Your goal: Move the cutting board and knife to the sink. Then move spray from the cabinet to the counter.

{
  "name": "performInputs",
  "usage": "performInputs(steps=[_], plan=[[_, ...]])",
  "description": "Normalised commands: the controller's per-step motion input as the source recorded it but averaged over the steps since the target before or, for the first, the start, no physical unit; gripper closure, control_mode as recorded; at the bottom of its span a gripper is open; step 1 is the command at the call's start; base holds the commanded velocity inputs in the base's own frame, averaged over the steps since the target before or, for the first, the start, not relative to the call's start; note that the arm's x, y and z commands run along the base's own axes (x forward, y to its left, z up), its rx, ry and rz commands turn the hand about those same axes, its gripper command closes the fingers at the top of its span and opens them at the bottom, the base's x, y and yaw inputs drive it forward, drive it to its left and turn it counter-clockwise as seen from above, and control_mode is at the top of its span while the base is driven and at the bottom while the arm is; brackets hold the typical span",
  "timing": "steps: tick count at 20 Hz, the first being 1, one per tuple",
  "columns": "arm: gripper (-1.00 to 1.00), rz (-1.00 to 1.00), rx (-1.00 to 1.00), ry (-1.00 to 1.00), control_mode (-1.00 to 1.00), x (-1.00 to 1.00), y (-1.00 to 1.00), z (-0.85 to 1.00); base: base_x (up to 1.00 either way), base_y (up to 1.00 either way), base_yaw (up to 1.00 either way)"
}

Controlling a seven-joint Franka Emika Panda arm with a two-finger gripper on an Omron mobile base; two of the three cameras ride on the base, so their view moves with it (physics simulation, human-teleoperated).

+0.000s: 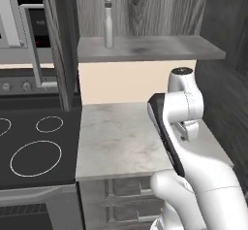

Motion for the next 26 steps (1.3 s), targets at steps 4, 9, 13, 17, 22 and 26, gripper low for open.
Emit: performInputs(steps=[4, 9, 13, 17, 22, 26], plan=[[-1.00, 0.71, -0.11, -0.02, -1.00, 0.14, 0.00, 0.11, 0.00, 0.00, 0.00], [-1.00, 1.00, -0.09, 0.00, -1.00, -0.02, 0.00, 0.00, 0.00, 0.00, 0.00], [-1.00, 0.97, -0.05, -0.16, -1.00, -0.02, 0.01, 0.13, 0.00, 0.00, 0.00], [-1.00, 0.71, -0.06, -0.53, -1.00, -0.08, 0.09, 0.46, 0.00, 0.00, 0.00], [-1.00, 0.35, -0.25, -0.39, -1.00, -0.21, 0.52, 0.87, 0.00, 0.00, 0.00], [-1.00, 0.10, -0.30, -0.20, -1.00, -0.20, 0.57, 0.99, 0.00, 0.00, 0.00]])
